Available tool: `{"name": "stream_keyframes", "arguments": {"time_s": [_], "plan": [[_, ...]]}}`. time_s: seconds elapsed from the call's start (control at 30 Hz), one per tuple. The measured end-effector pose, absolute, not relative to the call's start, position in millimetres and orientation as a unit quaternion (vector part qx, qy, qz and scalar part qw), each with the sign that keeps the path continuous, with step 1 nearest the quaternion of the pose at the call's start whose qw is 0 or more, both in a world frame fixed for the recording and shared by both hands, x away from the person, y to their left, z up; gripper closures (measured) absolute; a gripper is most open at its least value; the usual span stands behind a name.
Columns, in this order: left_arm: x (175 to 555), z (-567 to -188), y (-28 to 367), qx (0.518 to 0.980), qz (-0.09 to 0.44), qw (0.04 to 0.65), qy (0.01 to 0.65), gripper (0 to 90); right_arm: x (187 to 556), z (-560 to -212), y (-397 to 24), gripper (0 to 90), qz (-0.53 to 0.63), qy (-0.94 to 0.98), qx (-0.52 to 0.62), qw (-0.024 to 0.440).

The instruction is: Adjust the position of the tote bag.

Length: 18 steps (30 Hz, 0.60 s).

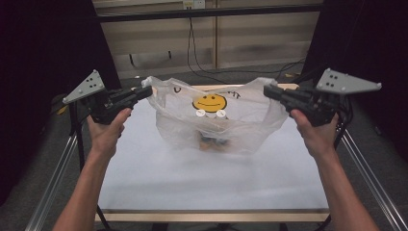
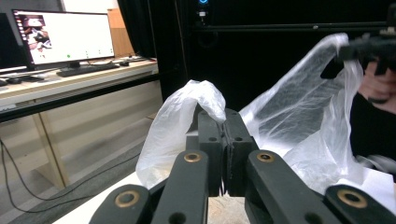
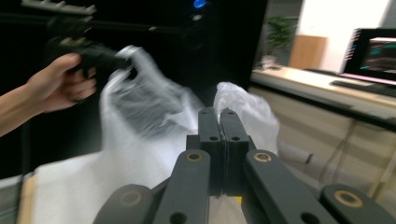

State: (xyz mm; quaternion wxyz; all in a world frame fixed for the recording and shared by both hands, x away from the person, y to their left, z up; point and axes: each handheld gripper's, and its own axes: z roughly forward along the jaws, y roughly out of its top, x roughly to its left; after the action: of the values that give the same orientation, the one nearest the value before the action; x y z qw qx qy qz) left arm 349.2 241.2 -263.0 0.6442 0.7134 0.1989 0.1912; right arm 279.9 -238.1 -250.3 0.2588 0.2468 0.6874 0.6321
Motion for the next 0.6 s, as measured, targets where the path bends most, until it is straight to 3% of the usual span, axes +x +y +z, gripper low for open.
{"name": "stream_keyframes", "arguments": {"time_s": [0.33, 0.6], "plan": [[363.6, -262.5, 265.9, 0.709, 0.206, 0.632, 0.237, 88.8, 313.2, -220.0, -261.3, 90.0, 0.627, 0.639, 0.308, 0.321], [379.3, -289.8, 278.5, 0.711, 0.200, 0.617, 0.273, 88.9, 338.2, -257.1, -269.4, 90.0, 0.588, 0.661, 0.347, 0.310]]}}
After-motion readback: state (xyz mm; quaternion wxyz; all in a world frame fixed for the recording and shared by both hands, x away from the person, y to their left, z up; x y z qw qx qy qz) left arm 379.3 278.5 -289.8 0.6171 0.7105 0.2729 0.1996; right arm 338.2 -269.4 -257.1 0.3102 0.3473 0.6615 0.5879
